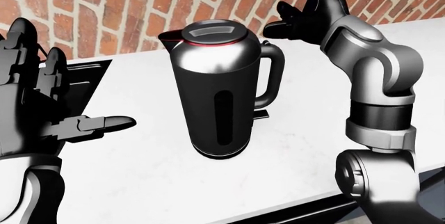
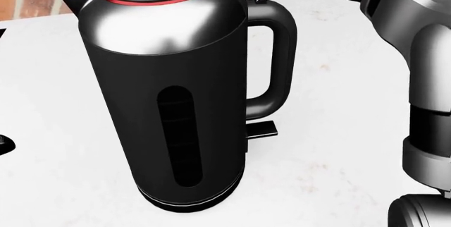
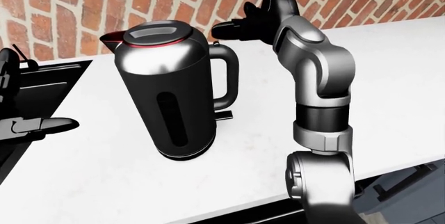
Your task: Press the button to open the lid of the electric kettle.
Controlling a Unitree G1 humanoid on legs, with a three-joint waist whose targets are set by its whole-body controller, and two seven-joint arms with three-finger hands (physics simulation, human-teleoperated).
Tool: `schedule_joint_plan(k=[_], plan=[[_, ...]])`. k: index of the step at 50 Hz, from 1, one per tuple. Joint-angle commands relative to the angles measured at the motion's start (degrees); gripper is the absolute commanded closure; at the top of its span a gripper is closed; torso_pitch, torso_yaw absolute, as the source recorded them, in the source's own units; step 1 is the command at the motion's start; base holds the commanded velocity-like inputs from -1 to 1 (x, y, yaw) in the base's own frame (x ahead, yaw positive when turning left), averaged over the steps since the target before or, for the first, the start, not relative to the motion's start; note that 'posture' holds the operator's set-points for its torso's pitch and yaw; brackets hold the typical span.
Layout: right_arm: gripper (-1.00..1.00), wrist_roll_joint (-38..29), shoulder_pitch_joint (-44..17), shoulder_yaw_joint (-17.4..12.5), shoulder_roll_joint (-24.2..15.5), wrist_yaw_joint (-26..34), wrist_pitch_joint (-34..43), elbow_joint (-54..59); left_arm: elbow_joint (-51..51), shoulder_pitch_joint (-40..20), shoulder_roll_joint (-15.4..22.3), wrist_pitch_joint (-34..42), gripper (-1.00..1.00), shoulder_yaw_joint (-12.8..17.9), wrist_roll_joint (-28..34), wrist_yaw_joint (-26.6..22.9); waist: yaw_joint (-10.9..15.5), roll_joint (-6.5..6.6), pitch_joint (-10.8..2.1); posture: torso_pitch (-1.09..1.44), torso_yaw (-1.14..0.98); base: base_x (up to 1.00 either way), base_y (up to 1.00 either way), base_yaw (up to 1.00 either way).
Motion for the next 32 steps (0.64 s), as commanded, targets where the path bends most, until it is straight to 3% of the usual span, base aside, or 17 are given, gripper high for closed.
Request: schedule_joint_plan(k=[1,16,20,26,32], plan=[[-1.0,0.2,-1.9,-0.3,-0.5,0.4,-1.3,-1.6,-1.3,-1.0,0.8,-1.5,-1.0,0.5,0.0,0.1,0.0,0.17,-1.01,-0.15,0.0,0.0,0.0,0.0],[-1.0,-4.4,0.2,1.0,0.3,2.9,-3.0,-2.7,-1.4,-0.7,0.6,-1.7,-1.0,0.4,-0.1,0.1,0.0,0.23,-1.06,-0.15,0.0,0.0,0.0,0.0],[-1.0,-14.1,1.7,5.1,-1.1,9.5,-8.6,-4.1,-1.4,-0.6,0.5,-1.8,-1.0,0.4,0.0,0.0,0.0,0.24,-1.08,-0.15,0.0,0.0,0.0,0.0],[-1.0,-23.1,4.6,4.6,1.9,16.3,-10.3,-6.2,-1.2,-0.7,0.6,-1.9,-1.0,0.5,0.1,-0.1,-0.1,0.32,-1.46,-0.15,0.0,0.0,0.0,0.0],[-1.0,-25.3,5.3,3.6,2.9,17.9,-10.8,-6.2,-1.1,-0.8,0.5,-2.0,-1.0,0.2,0.4,-0.1,-0.2,0.38,-2.02,-0.15,0.0,0.0,0.0,0.0]])
